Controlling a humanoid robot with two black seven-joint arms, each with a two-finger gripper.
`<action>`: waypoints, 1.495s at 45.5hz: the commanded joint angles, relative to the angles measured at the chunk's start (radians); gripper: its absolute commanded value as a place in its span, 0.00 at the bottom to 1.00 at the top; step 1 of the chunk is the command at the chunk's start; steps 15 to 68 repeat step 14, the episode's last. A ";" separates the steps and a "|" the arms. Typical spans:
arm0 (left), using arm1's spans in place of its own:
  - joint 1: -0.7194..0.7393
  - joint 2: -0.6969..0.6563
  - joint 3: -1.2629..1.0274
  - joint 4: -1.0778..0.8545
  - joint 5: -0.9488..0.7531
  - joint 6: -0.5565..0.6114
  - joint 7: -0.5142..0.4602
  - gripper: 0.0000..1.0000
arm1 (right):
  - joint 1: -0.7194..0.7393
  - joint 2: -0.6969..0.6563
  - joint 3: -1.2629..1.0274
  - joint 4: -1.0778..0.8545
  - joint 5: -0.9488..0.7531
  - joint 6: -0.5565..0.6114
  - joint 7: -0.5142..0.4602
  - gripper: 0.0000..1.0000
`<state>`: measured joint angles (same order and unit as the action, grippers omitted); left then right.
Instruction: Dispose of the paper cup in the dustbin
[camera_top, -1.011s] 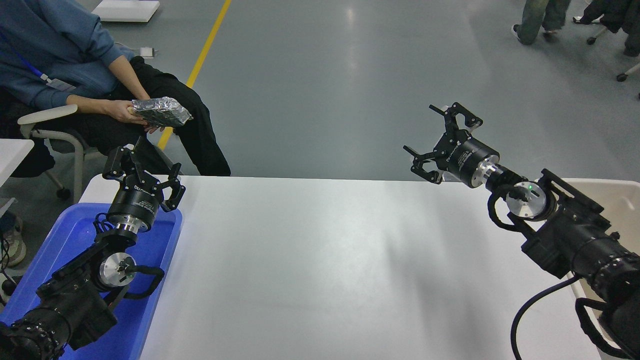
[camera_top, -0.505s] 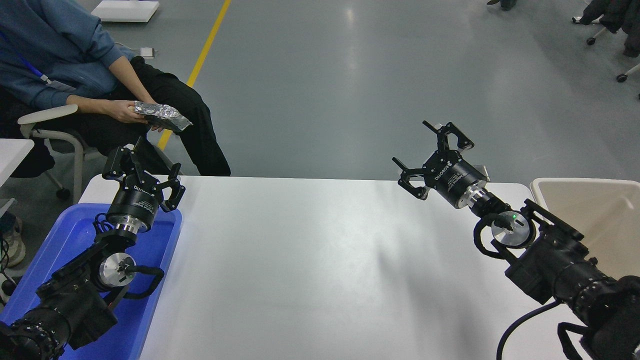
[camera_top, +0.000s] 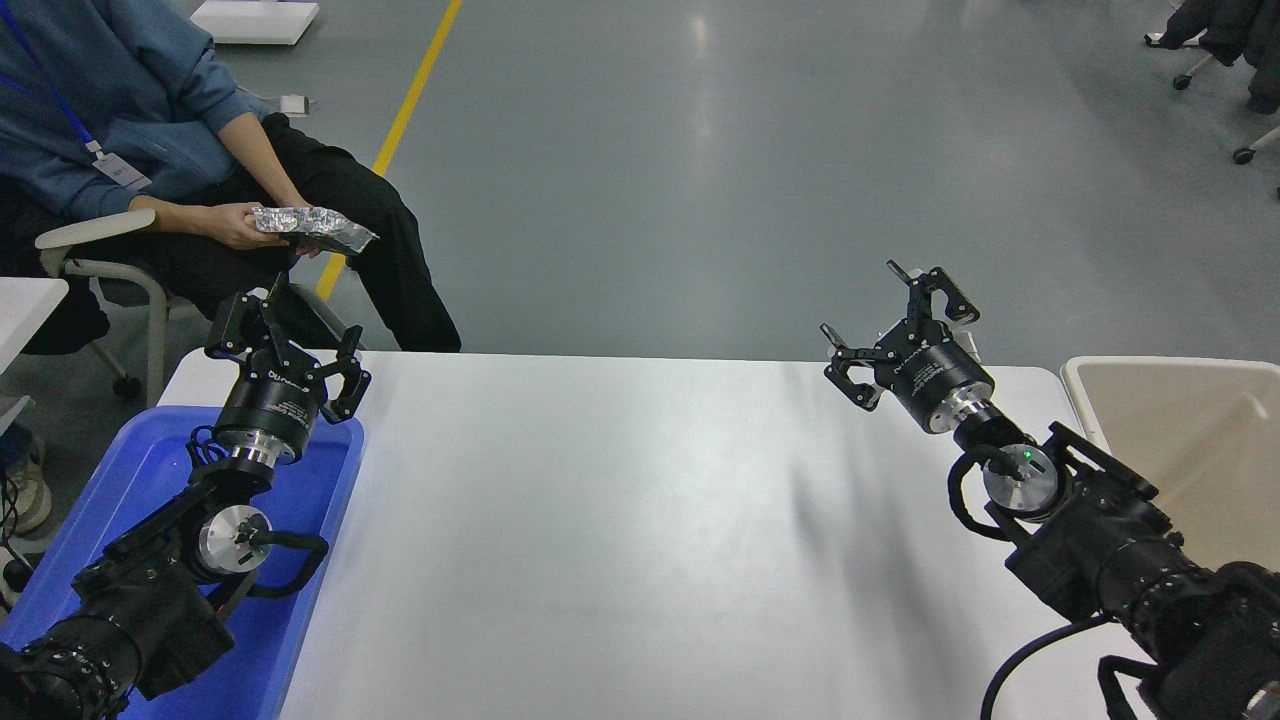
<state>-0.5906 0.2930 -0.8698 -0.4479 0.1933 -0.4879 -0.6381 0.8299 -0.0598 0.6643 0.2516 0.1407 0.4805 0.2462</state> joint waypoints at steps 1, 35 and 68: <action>0.000 0.000 0.000 0.000 0.000 0.000 0.000 1.00 | -0.005 0.048 -0.002 -0.008 -0.004 -0.033 0.061 1.00; 0.000 0.000 0.000 0.000 0.000 0.000 0.000 1.00 | -0.011 0.060 -0.002 -0.005 -0.003 -0.031 0.062 1.00; 0.000 0.000 0.000 0.000 0.000 0.000 0.000 1.00 | -0.011 0.060 -0.002 -0.005 -0.003 -0.031 0.062 1.00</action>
